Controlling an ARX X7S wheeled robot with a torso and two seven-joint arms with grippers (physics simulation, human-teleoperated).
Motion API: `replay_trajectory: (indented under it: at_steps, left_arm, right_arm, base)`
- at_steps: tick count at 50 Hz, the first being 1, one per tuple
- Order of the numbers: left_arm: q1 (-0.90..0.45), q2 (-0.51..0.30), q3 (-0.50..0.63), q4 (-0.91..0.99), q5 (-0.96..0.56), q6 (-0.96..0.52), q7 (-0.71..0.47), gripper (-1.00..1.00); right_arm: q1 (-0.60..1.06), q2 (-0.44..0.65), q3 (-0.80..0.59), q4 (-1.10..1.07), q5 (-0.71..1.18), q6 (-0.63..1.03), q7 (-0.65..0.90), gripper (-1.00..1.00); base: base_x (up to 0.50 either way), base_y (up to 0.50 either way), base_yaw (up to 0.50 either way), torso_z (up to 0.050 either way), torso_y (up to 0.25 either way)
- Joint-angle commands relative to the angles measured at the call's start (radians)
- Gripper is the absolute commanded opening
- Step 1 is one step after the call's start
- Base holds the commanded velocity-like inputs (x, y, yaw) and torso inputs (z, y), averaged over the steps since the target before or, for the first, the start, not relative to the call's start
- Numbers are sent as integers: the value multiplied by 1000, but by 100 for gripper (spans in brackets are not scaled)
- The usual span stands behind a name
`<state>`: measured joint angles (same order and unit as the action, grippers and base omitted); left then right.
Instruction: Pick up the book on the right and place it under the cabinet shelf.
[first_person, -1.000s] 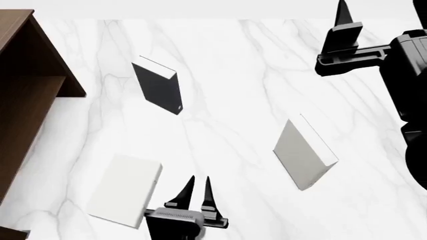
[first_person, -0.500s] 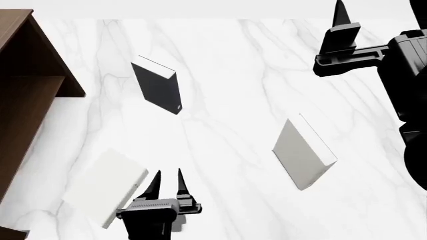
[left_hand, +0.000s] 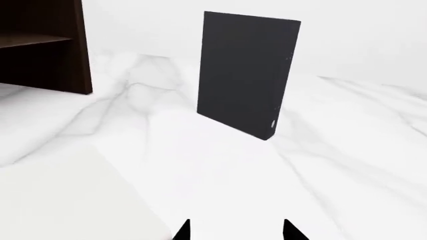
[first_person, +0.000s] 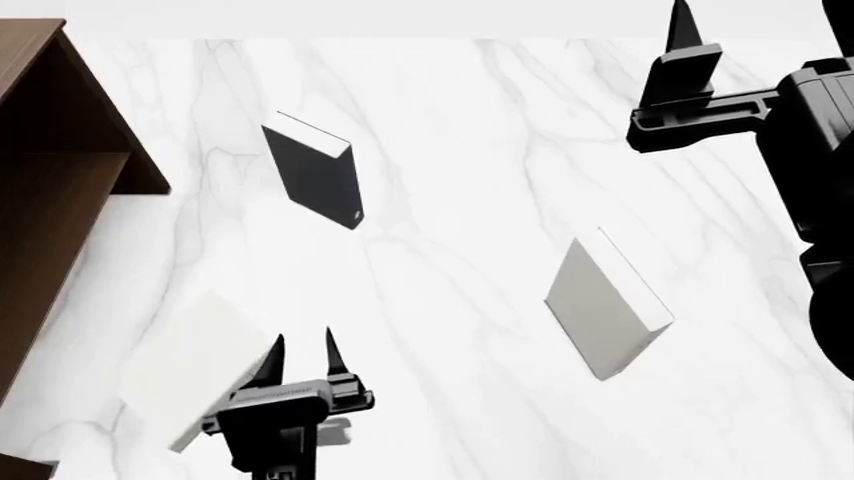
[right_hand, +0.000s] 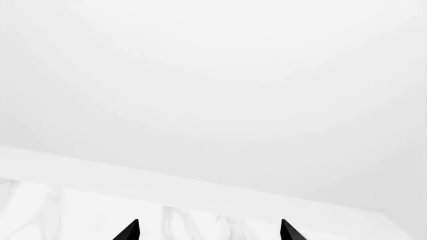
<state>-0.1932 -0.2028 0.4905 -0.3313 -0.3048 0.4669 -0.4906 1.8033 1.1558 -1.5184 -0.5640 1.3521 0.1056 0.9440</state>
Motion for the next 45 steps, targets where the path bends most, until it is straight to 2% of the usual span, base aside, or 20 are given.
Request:
replay_trajectory:
  at_steps: [1,30,45]
  left_arm:
    - [-8,-53,-74,-36,-157,-25,-56,100]
    - [-52,-85,-93,-87,-190,-52,-31,100]
    - [-67,-133,-86,-111,-189,-81,1,100]
  right_arm:
    - [1,2,3,-4,0,4,3,100]
    - [15,-10,19,-9,12,38,14,100]
    - [11,-10,25,-13,12,42,15,100]
  base:
    - [0,0,0,0,0]
    - [0,0,0,-1,-2]
    - [0,0,0,-1,-2]
